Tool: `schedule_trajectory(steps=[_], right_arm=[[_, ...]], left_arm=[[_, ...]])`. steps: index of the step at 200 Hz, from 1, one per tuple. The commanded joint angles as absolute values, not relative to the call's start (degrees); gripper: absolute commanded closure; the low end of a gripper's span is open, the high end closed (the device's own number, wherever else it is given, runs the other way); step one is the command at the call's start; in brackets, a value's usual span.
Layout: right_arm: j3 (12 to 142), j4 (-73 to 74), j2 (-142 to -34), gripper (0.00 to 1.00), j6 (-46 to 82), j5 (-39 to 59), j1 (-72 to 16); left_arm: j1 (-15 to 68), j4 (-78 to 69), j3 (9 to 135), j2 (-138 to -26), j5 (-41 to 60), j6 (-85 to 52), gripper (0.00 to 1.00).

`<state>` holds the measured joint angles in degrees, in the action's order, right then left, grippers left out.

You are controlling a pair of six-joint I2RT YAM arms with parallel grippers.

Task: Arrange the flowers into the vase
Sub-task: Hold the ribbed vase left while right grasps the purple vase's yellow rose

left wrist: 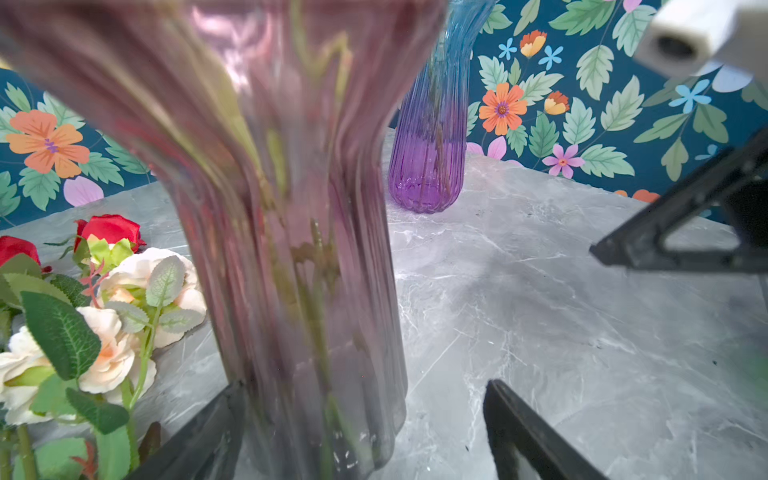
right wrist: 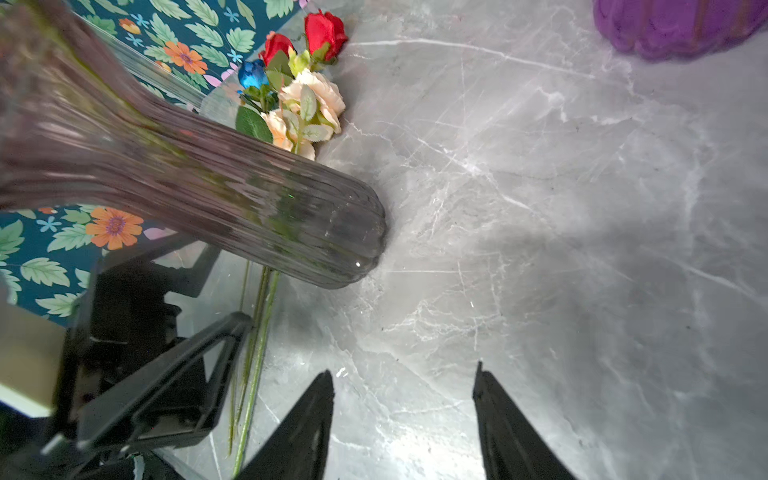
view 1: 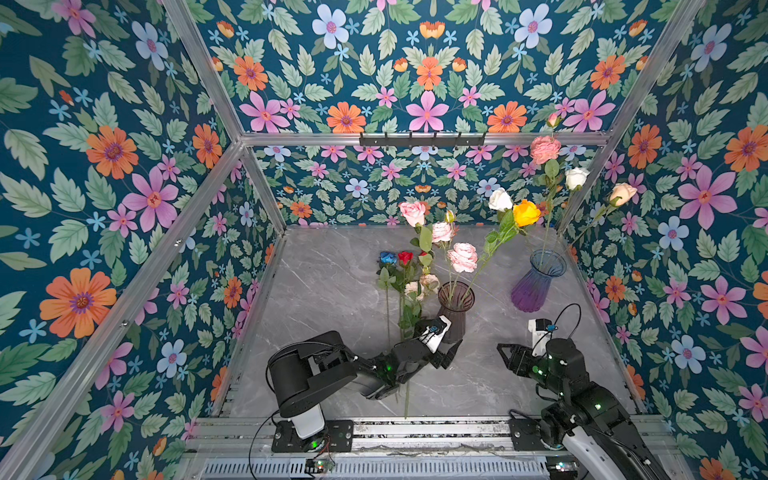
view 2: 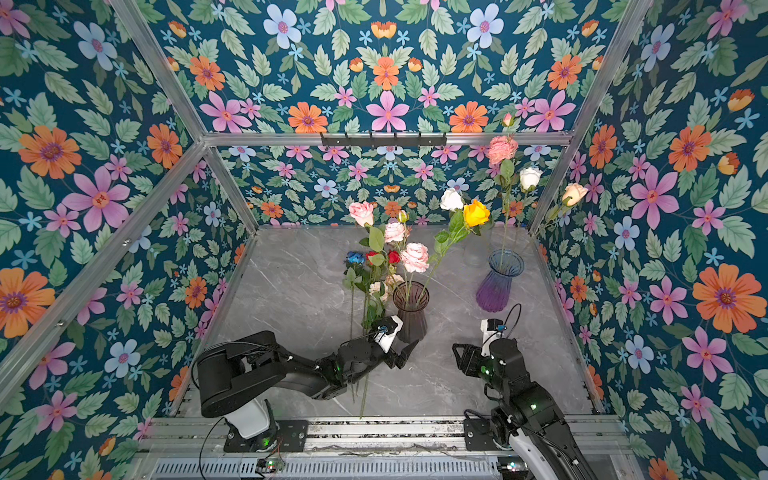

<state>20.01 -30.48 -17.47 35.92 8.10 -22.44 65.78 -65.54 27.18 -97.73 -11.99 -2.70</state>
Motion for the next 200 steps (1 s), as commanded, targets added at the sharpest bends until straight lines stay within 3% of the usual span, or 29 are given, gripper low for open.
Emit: schedule_trajectory(steps=[1, 43, 82, 125, 200], right_arm=[[23.3, -25.2, -20.4, 0.45, 37.0, 7.6, -22.5], [36.5, -18.6, -34.3, 0.48, 32.8, 9.1, -22.5], [51.6, -18.9, -44.4, 0.68, 30.3, 9.2, -22.5], [64.3, -21.5, -54.3, 0.69, 26.2, 7.9, -22.5], [70.0, -23.4, -60.4, 0.69, 28.7, 7.6, -20.0]], left_arm=[[65.7, -63.9, 27.9, -97.6, -11.4, -1.3, 0.10], [65.4, -62.1, 29.6, -97.8, -11.8, -0.4, 0.10], [65.1, -62.7, 28.1, -96.5, -12.1, -0.7, 0.10], [64.9, -63.3, 26.7, -95.2, -12.0, -1.1, 0.11], [64.9, -60.5, 22.8, -85.9, -11.7, -3.4, 0.11]])
